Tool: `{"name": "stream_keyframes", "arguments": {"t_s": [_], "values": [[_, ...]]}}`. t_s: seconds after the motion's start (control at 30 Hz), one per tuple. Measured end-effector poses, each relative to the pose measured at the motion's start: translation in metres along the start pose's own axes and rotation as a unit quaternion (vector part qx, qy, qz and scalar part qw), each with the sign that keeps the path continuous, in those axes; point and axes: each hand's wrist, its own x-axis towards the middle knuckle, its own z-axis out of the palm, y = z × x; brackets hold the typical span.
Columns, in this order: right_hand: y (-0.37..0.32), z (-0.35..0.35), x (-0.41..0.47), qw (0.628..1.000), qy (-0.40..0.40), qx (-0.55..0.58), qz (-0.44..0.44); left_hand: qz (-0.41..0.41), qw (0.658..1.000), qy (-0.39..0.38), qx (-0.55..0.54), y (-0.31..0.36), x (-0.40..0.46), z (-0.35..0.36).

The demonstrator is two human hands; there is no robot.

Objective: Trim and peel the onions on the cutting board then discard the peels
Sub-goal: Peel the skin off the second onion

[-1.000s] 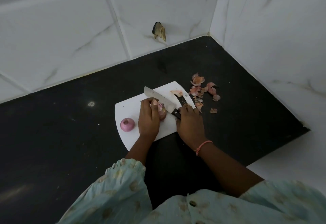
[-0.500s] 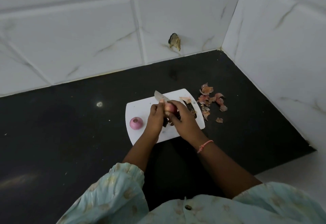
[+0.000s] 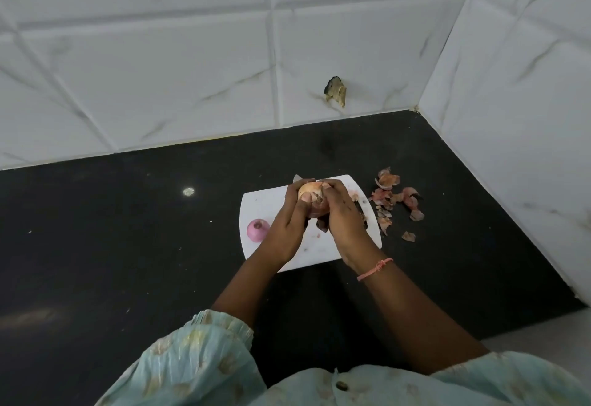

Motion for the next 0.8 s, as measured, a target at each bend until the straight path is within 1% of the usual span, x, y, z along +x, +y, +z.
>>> {"name": "stream_keyframes", "arguments": {"t_s": [0.1, 0.17, 0.23, 0.3, 0.4, 0.5, 0.6, 0.67, 0.73, 0.77, 0.8], "values": [[-0.004, 0.000, 0.006, 0.997, 0.039, 0.053, 0.045, 0.023, 1.000, -0.006, -0.002, 0.003, -0.001, 0.001], [-0.006, -0.004, 0.009, 0.997, 0.052, 0.039, 0.048, 0.024, 1.000, -0.002, -0.013, 0.002, -0.002, 0.003], [-0.008, -0.008, 0.013, 0.998, 0.040, 0.005, 0.040, 0.006, 0.999, 0.016, -0.036, -0.004, -0.001, 0.004], [-0.008, -0.009, 0.017, 0.998, 0.038, -0.012, 0.041, -0.043, 0.995, 0.042, -0.076, -0.006, 0.005, 0.006], [-0.006, -0.004, 0.018, 0.998, 0.050, -0.009, 0.041, -0.142, 0.973, 0.049, -0.176, 0.002, 0.011, 0.009], [-0.001, -0.003, 0.018, 0.998, 0.057, -0.014, 0.036, -0.163, 0.959, 0.031, -0.230, 0.002, 0.009, 0.008], [0.001, -0.007, 0.018, 0.996, 0.073, -0.048, 0.021, -0.217, 0.932, 0.044, -0.288, 0.002, 0.010, 0.008], [0.004, -0.013, 0.022, 0.994, 0.102, -0.031, 0.024, -0.265, 0.901, 0.041, -0.341, 0.003, 0.012, 0.009], [0.010, -0.023, 0.026, 0.990, 0.140, -0.012, 0.024, -0.288, 0.864, 0.036, -0.412, 0.006, 0.013, 0.009], [0.013, -0.030, 0.029, 0.986, 0.161, -0.030, 0.019, -0.293, 0.856, 0.031, -0.425, 0.006, 0.013, 0.008], [0.017, -0.037, 0.034, 0.980, 0.184, -0.074, 0.008, -0.298, 0.859, 0.023, -0.416, 0.006, 0.015, 0.007]]}}
